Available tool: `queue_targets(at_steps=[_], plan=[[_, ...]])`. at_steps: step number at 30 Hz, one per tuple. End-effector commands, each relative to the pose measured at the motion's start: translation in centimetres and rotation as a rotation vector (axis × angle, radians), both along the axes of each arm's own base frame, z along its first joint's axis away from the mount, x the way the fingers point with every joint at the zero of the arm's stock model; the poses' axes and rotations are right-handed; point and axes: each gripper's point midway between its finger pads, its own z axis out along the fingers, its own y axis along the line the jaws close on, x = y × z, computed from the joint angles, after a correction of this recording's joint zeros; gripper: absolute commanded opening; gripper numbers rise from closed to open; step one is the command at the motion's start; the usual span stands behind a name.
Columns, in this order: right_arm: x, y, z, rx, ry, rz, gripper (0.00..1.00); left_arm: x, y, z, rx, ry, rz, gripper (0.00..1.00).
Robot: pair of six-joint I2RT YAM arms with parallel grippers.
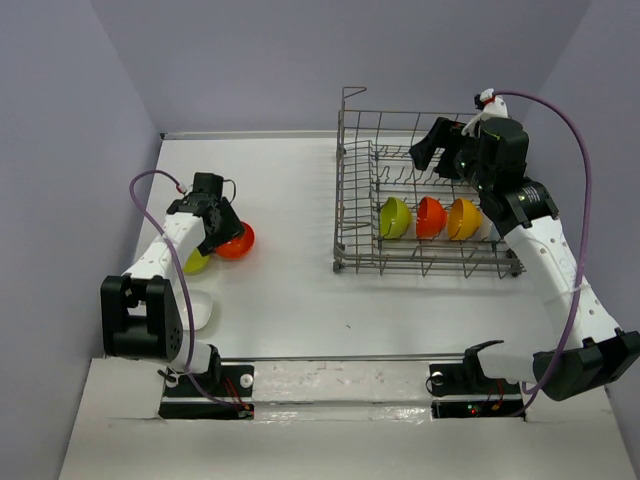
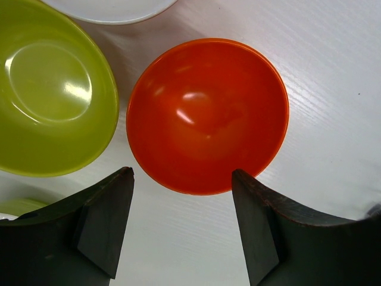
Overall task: Load the bowls into the dish rack
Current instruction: Pick up the bowl from the corner of the board.
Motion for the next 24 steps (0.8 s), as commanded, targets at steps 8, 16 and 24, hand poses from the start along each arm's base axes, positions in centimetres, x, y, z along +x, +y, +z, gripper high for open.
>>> queue_targets(at_steps=[8, 16, 24], plan=[[0.0, 0.5, 1.7, 0.006, -0.062, 0.025, 0.85, -0.4, 0.1, -0.1, -0.018, -0.026, 0.016, 0.76], [0.0, 0.6, 1.6, 0.004, -0.060, 0.027, 0.85, 0.0, -0.1, -0.7, -0.027, -0.028, 0.022, 0.76], [0.1, 0.5, 1.4, -0.001, -0.055, 0.023, 0.85, 0.2, 0.0, -1.4, -0.025, -0.019, 0.024, 0.76]])
